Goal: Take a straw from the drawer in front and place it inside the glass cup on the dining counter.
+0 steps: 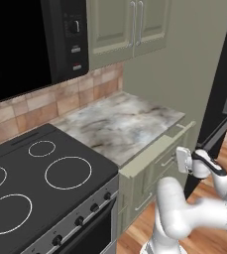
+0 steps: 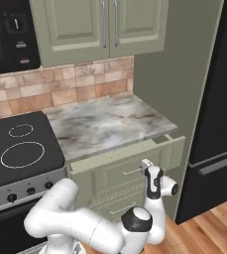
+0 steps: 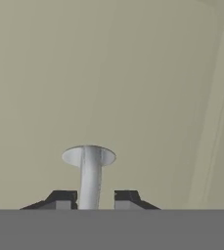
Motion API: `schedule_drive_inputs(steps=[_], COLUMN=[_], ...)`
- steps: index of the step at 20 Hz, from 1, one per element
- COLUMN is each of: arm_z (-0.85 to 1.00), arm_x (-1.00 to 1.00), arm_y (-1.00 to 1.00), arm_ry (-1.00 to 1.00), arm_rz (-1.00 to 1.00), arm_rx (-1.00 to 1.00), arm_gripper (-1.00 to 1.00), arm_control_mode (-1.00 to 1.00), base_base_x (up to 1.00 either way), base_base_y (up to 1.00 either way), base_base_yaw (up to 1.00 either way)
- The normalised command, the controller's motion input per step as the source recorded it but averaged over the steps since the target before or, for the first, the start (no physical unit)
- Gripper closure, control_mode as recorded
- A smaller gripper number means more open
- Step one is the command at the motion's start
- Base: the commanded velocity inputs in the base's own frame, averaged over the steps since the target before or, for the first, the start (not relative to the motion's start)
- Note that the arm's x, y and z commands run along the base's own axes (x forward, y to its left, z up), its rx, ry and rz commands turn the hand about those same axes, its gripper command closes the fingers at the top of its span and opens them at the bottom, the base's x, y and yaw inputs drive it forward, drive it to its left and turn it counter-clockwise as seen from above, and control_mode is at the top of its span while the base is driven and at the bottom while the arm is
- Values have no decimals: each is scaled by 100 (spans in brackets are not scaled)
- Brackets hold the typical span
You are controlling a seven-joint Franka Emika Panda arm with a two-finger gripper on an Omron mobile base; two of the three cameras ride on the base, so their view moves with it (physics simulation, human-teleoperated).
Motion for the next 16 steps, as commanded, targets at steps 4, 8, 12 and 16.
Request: schedule_drive_inputs(steps=[4, 8, 12, 16], arm_z=[-44, -49, -47, -47], arm_x=[-67, -61, -53, -68], arm_y=[-100, -100, -100, -100], arm_ry=[0, 0, 0, 0], arm_rz=[0, 0, 0, 0], arm_rx=[0, 0, 0, 0], arm_gripper=[100, 100, 100, 100], arm_control_mode=[-100, -100, -100, -100], base_base_x=[0, 0, 0, 0], base_base_y=[0, 0, 0, 0], base_base_yaw=[0, 0, 0, 0])
